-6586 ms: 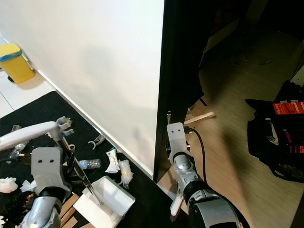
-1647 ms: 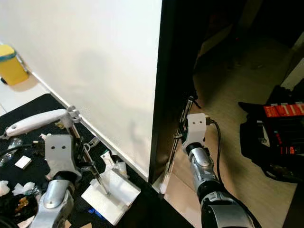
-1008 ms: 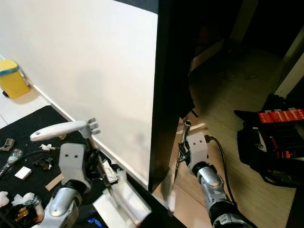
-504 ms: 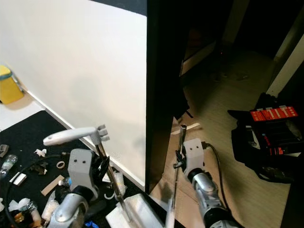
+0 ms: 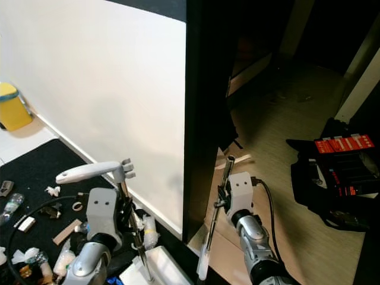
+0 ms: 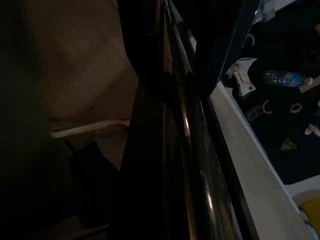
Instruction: Sweep floor
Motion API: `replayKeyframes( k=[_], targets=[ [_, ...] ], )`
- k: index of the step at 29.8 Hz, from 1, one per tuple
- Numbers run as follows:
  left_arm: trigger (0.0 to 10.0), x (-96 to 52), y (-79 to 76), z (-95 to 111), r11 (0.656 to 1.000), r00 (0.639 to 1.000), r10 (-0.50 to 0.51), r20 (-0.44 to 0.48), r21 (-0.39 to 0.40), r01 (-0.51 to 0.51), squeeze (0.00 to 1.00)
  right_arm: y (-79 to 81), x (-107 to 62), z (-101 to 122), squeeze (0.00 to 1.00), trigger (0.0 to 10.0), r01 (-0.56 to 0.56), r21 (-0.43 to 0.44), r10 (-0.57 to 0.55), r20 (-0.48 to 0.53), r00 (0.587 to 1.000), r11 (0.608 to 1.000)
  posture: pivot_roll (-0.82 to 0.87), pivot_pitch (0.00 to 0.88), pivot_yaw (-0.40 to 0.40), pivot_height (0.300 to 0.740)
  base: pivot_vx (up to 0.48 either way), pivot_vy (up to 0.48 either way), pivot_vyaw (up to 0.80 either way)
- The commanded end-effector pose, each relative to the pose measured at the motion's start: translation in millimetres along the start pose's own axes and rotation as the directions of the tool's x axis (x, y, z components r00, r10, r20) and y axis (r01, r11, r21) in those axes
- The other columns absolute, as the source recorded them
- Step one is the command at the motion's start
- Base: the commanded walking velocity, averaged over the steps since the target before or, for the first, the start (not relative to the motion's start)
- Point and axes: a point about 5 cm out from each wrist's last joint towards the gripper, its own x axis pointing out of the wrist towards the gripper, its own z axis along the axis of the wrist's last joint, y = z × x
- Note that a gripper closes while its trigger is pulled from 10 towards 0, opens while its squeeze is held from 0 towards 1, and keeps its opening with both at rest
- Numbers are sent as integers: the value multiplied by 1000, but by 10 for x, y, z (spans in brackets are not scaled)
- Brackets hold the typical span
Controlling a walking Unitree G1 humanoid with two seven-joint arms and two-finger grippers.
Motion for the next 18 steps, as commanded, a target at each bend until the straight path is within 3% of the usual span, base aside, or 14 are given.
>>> replayKeyframes(
  k=[1,18],
  targets=[
    [10000,13,-28,59,1000,999,2,47,10,-2,0,-17,1,26,0,10000,8,1,-8,10,1000,1000,115,161,-28,740,-454,0,0],
    [10000,25,-7,60,1000,998,18,59,7,-19,0,-16,1,31,0,10000,0,7,0,10,1000,1000,117,157,-30,740,-342,0,0]
  ],
)
